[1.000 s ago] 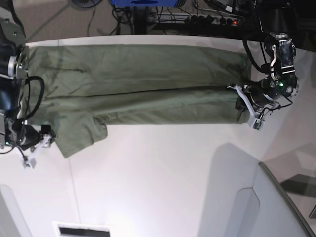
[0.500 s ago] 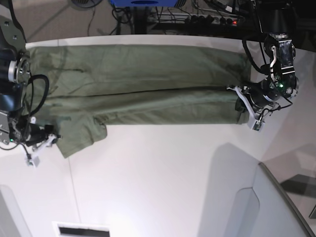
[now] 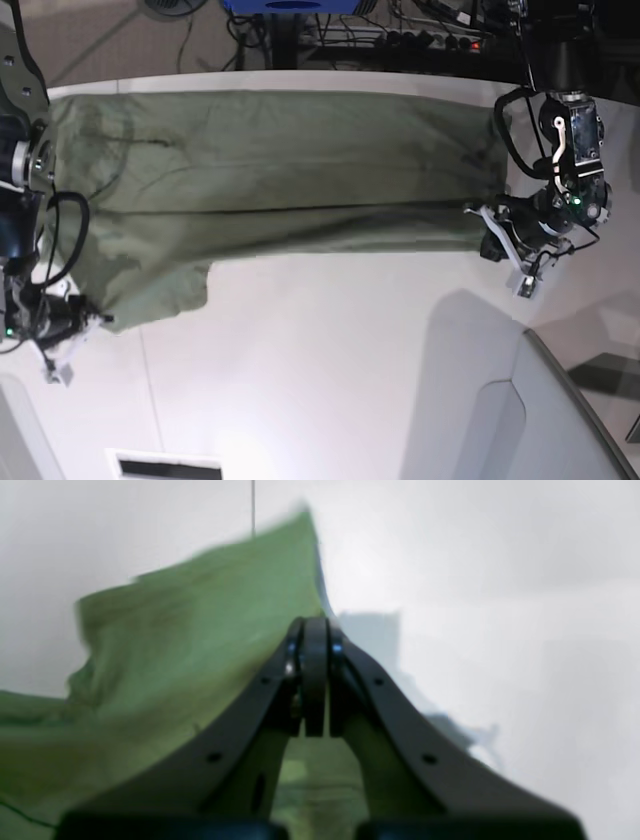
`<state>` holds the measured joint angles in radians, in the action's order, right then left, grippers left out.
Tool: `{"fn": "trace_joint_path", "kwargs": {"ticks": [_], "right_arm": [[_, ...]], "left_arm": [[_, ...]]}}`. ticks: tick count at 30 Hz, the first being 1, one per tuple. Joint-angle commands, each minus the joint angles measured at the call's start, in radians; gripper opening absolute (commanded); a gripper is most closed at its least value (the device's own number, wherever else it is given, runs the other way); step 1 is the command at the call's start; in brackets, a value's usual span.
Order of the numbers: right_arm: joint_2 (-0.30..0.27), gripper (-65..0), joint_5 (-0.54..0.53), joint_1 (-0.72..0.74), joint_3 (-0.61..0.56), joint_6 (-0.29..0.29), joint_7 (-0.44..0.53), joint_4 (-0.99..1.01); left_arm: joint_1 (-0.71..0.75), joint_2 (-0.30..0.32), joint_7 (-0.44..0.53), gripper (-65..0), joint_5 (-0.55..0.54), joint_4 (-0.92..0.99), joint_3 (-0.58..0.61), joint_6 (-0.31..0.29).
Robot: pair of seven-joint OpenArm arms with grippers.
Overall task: Layout the t-shirt on the table in an organized manner, then fold the t-shirt properly
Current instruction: 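Regrasp the folded edge with both grippers and pull it taut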
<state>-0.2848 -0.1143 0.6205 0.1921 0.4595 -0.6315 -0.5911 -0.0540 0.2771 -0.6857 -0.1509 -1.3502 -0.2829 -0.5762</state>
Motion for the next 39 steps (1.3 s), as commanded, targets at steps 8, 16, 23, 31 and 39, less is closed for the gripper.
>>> {"fn": "trace_joint_path", "kwargs": {"ticks": [8, 16, 23, 31, 39], "right_arm": [[-0.015, -65.0, -0.009, 0.126, -0.145, 0.000, 0.011, -0.037], [-0.014, -65.0, -0.009, 0.192, -0.196, 0.000, 0.094, -0.031], [-0.014, -65.0, -0.009, 0.163, -0.194, 0.000, 0.095, -0.034], [-0.014, -65.0, -0.009, 0.097, -0.193, 0.000, 0.057, -0.037], [-0.014, -65.0, -0.015, 0.003, -0.187, -0.001, -0.049, -0.137]], "left_arm": [[-0.154, 0.012, 0.019, -65.0, 0.037, -0.008, -0.005, 0.006], [-0.307, -0.014, 0.027, -65.0, 0.195, 0.131, 0.080, 0.006], [-0.323, -0.039, 0.080, -65.0, 0.201, 0.199, 0.142, 0.008], [-0.301, -0.032, 0.091, -65.0, 0.201, 0.217, 0.138, 0.008], [-0.228, -0.011, 0.093, -65.0, 0.202, 0.213, 0.147, 0.008]]}}
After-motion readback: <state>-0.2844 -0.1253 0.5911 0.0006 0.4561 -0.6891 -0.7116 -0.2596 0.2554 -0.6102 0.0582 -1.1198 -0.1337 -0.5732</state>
